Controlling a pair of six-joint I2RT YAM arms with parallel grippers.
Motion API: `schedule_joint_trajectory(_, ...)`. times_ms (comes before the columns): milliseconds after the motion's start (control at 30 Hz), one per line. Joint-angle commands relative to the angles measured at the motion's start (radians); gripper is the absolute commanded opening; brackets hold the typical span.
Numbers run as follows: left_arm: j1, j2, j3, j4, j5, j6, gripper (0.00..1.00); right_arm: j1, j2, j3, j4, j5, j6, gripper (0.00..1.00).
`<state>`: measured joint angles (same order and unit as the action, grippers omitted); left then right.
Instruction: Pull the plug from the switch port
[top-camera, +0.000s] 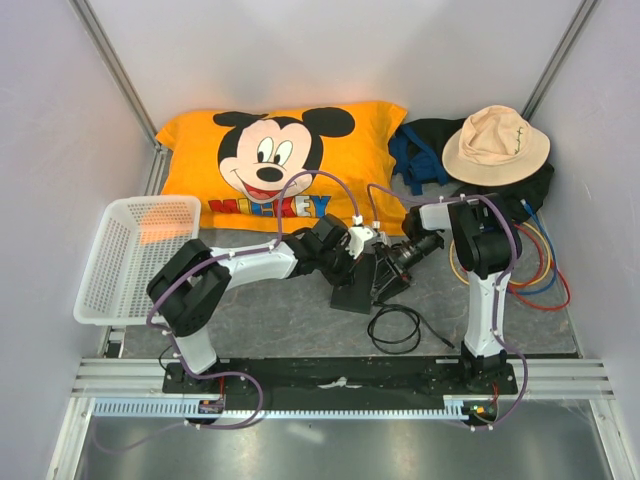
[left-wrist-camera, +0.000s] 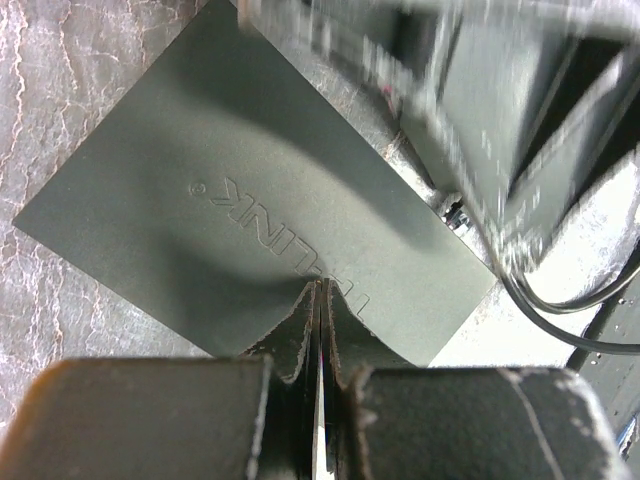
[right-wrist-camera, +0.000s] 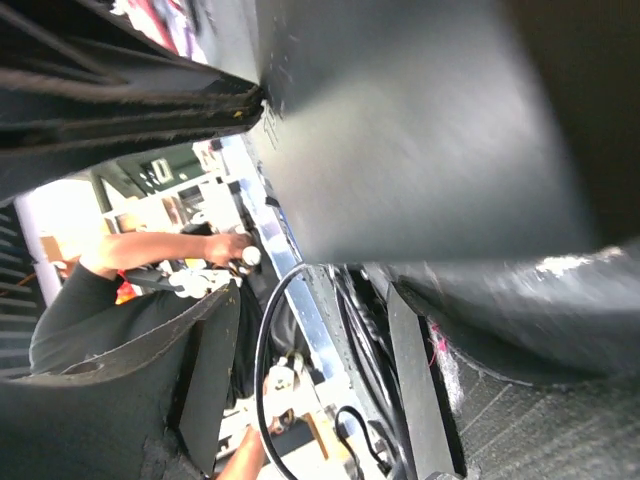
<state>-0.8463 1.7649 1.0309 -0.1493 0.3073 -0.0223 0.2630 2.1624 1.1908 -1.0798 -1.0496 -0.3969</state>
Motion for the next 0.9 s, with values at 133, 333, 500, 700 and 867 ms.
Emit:
schedule_joint_trajectory(133, 0.001, 0.074, -0.04, -0.11, -0.051, 0.042, 0.02, -0.059, 0.059, -0.086, 0.079, 0.313, 0.049, 0.65)
schedule_joint_trajectory(333, 0.001, 0.084, -0.043, -0.095, -0.057, 0.055, 0.02, -0.036, 0.066, -0.071, 0.08, 0.306, 0.04, 0.67)
schedule_joint_trajectory(500, 0.001, 0.08, -0.045, -0.095, -0.06, 0.058, 0.02, 0.01, 0.131, -0.048, 0.073, 0.284, 0.044, 0.59)
schedule_joint_trajectory(700, 0.001, 0.067, -0.055, -0.085, -0.063, 0.055, 0.02, 0.01, 0.186, -0.007, 0.055, 0.244, 0.038, 0.61)
schedule_joint_trajectory(867, 0.003, 0.071, -0.052, -0.085, -0.062, 0.053, 0.02, 0.012, 0.172, -0.011, 0.058, 0.234, 0.036, 0.66)
